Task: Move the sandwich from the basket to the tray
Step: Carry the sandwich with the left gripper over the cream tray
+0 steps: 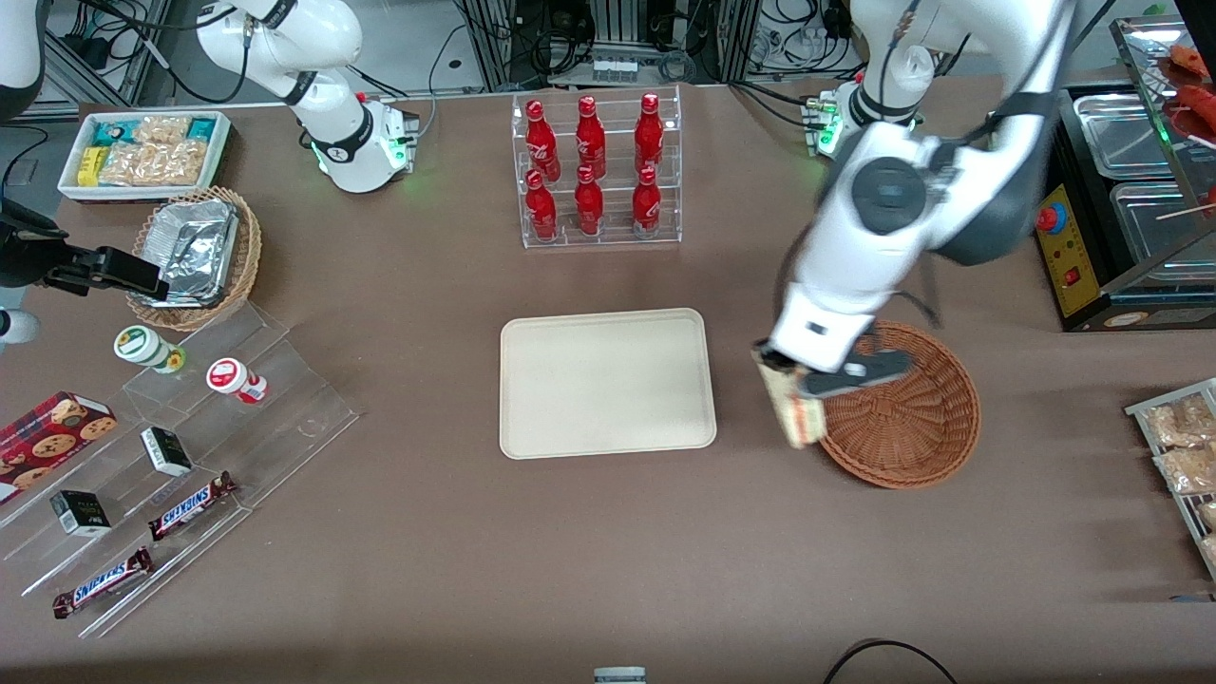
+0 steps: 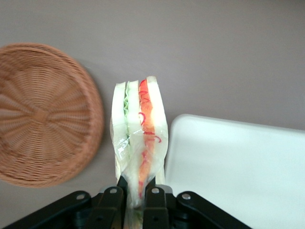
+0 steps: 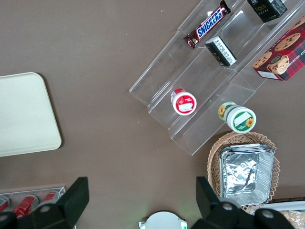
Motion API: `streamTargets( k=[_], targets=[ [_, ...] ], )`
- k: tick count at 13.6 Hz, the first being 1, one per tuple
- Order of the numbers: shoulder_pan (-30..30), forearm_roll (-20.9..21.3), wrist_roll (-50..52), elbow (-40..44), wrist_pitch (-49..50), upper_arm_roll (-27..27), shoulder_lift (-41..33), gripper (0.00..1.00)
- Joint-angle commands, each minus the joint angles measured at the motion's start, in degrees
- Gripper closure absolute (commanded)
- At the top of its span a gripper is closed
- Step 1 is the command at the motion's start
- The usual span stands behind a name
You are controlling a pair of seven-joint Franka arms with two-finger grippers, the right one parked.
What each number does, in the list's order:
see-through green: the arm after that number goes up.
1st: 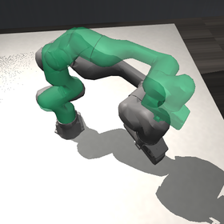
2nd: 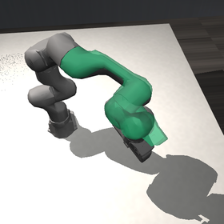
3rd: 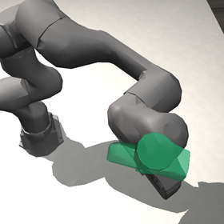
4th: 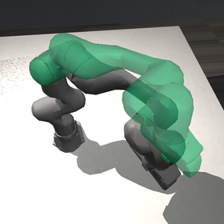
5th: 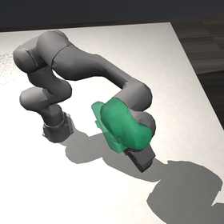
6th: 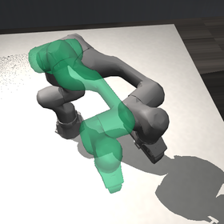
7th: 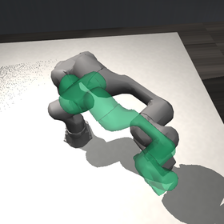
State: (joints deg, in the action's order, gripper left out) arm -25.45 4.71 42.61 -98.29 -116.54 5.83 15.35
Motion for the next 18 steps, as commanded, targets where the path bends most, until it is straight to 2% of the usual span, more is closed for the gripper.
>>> streamTargets(
  k=[1,6,8,12,18],
  targets=[
    [-7.0,1.5,3.5,9.0,2.4,-0.8,8.7,1.0],
    [-15.3,1.5,6.6,21.6,0.0,-1.0,23.3,1.0],
    [-16.2,1.7,6.8,21.8,-4.2,-1.1,25.4,1.0],
    [-17.8,4.7,8.8,21.7,-8.2,-1.2,28.3,1.0],
    [-19.5,4.7,9.0,21.4,-9.7,-1.1,30.9,1.0]
  ],
)
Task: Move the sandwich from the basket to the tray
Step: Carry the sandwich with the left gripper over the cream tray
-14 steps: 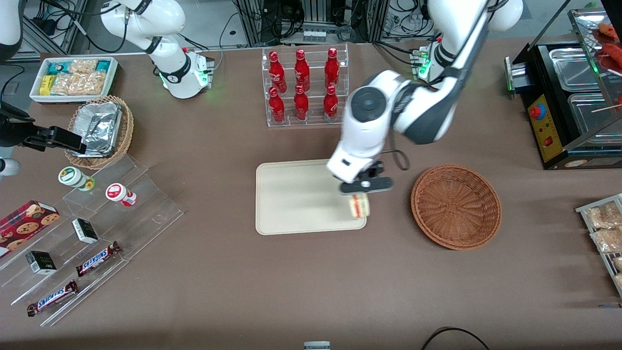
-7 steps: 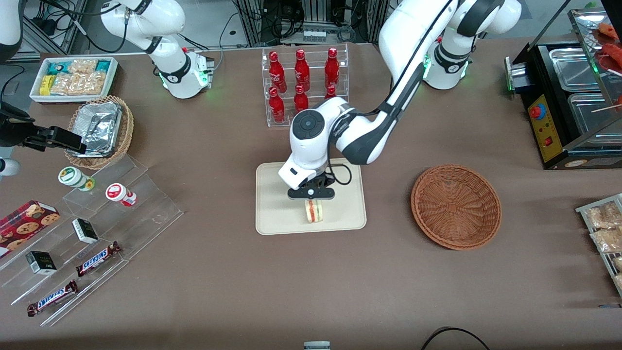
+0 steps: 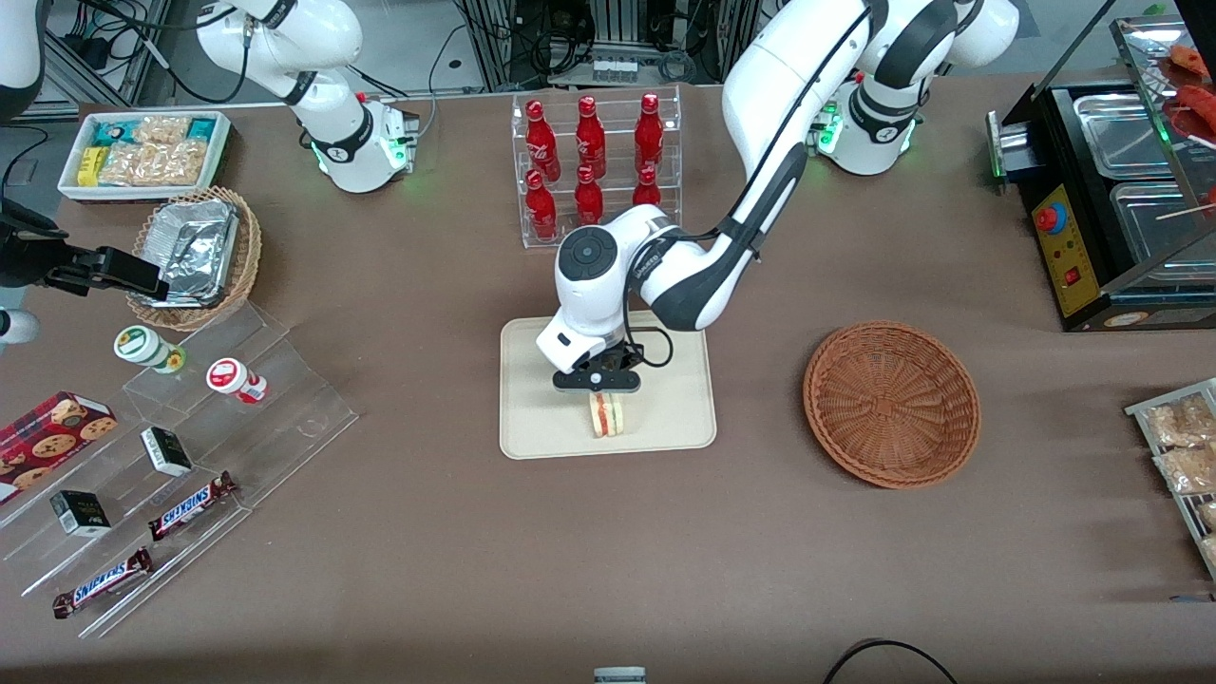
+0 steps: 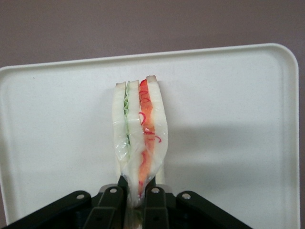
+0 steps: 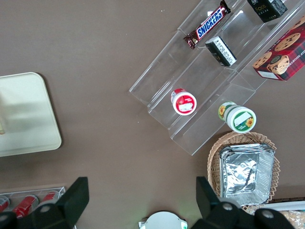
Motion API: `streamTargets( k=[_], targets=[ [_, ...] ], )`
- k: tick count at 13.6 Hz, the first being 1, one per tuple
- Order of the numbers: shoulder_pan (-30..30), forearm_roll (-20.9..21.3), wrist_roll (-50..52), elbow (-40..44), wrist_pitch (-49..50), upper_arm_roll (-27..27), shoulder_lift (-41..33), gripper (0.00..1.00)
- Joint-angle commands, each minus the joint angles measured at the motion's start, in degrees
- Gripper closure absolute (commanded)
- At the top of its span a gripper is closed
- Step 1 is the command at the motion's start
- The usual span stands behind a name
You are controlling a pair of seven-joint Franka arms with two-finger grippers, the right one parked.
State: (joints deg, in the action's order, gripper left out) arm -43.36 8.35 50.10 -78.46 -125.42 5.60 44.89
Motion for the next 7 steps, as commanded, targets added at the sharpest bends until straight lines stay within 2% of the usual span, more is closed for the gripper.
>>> streamTargets(
  k=[1,2,4,7],
  targets=[
    [-1.8,1.1,1.6,1.5,-1.5,-0.9,1.5,1.0],
    [-1.8,1.1,1.6,1.4,-1.5,-0.9,1.5,0.96],
    [-1.8,1.3,2.8,1.4,-1.1,-0.9,1.3,0.01],
    [-1.6,1.1,3.0,1.8,1.5,-1.1,0.3,0.01]
  ],
)
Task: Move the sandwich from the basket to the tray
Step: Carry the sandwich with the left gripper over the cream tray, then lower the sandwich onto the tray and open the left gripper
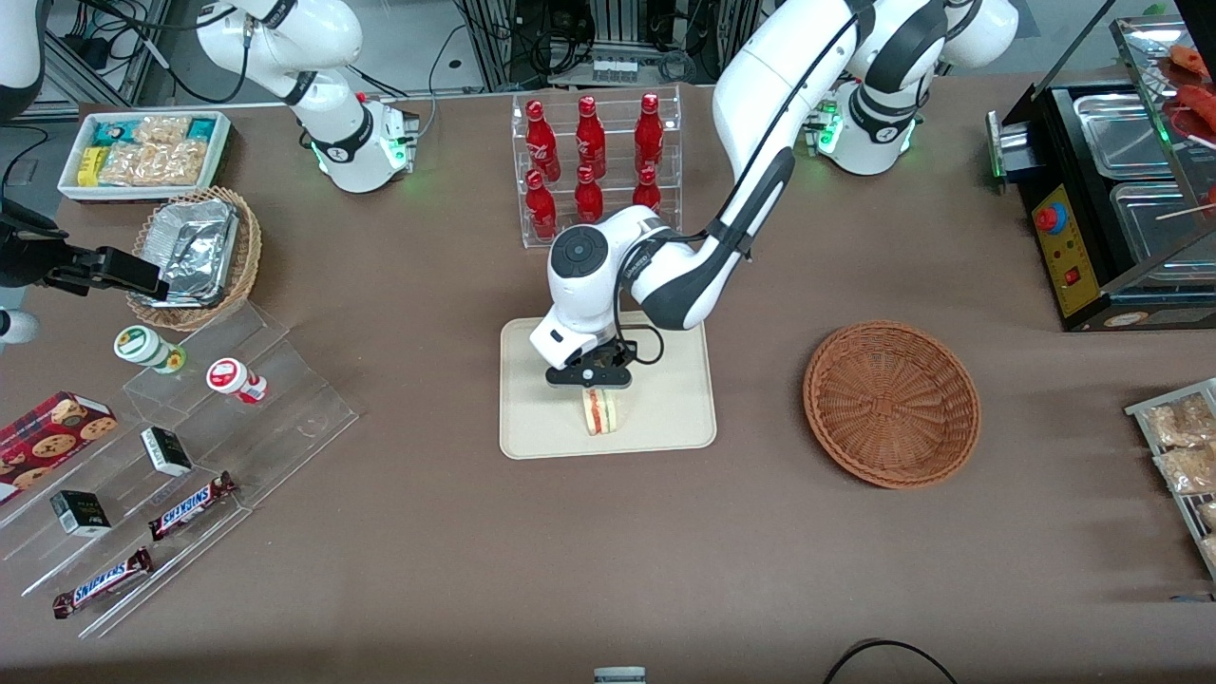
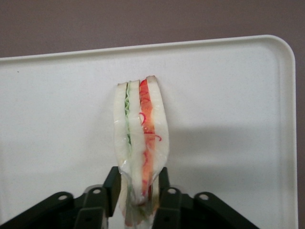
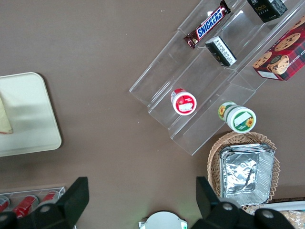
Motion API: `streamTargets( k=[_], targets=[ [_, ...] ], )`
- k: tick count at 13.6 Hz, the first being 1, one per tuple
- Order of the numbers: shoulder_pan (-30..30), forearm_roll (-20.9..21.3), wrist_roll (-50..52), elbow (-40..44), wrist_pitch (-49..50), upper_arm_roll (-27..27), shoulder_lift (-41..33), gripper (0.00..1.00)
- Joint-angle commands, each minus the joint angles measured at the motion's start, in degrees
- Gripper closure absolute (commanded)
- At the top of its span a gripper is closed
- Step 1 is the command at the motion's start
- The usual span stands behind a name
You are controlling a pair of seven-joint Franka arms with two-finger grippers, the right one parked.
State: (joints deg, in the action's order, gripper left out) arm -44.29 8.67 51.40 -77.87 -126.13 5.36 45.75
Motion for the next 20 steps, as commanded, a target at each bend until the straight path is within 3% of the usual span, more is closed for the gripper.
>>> streamTargets(
  k=[1,10,13,20],
  targets=[
    [-0.4,0.7,1.7,1.1,3.3,-0.9,-1.8,0.01],
    [3.1,0.5,7.5,0.6,19.0,-6.2,-16.7,0.01],
    [7.2,-0.1,2.8,-0.3,26.8,-6.2,-22.7,0.01],
    [18.5,-4.0,-16.9,-8.4,32.8,-6.2,-36.6,0.01]
  ],
)
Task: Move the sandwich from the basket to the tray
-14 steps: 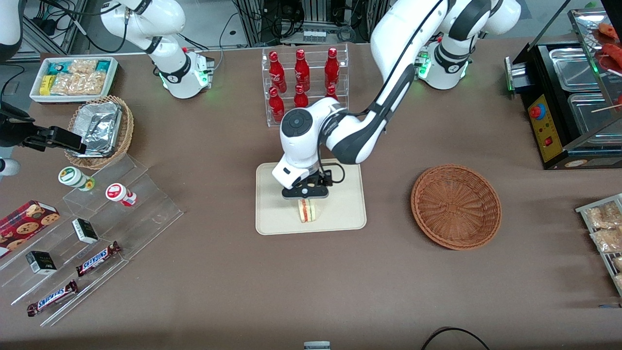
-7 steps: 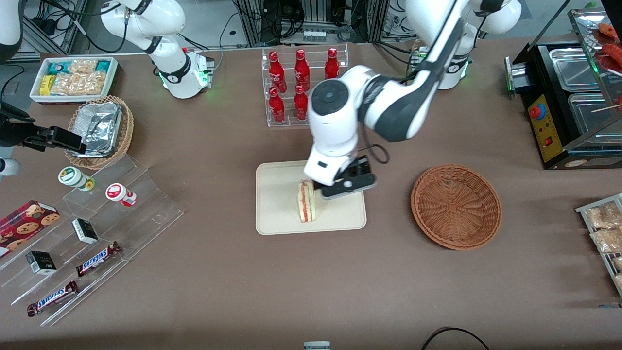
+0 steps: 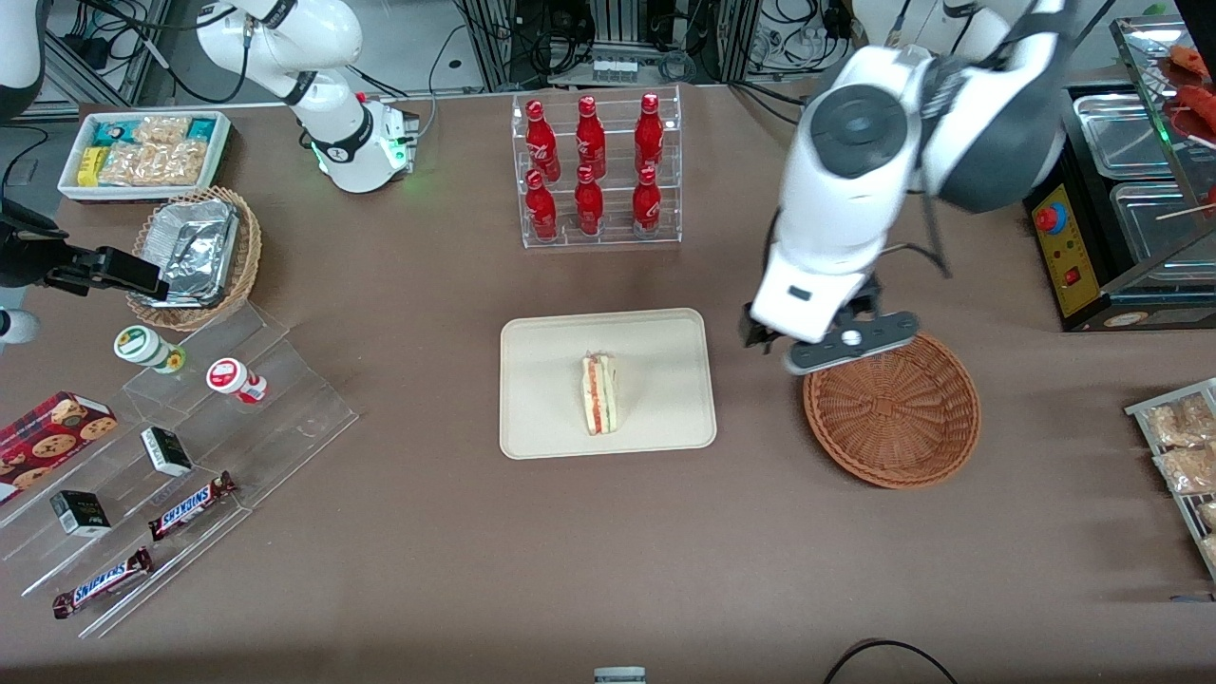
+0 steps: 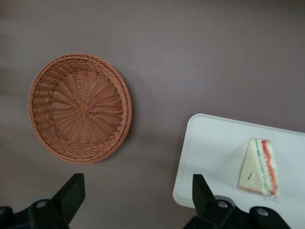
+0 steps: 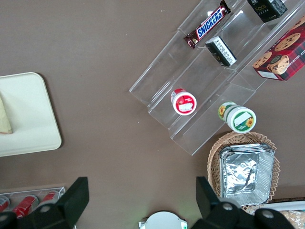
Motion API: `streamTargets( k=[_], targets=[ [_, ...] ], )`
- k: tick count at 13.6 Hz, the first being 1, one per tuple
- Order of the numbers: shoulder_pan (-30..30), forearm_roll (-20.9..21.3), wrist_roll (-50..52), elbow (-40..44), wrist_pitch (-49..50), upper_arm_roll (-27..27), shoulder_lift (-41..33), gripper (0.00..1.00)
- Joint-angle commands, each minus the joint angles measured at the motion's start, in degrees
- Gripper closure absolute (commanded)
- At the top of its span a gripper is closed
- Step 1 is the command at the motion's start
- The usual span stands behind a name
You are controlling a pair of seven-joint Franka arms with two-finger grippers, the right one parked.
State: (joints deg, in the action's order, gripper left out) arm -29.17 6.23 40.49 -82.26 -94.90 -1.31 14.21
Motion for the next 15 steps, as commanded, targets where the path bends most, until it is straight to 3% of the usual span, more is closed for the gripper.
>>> streamTargets(
  k=[1,8,15],
  targets=[
    [5.1,-1.7,-9.8,-4.5,2.7,0.5,-6.6,0.01],
    [18.6,-5.5,-31.1,-12.8,3.4,0.4,-17.3,0.01],
    [24.4,-5.4,-39.0,-11.9,4.0,0.3,-17.7,0.01]
  ],
)
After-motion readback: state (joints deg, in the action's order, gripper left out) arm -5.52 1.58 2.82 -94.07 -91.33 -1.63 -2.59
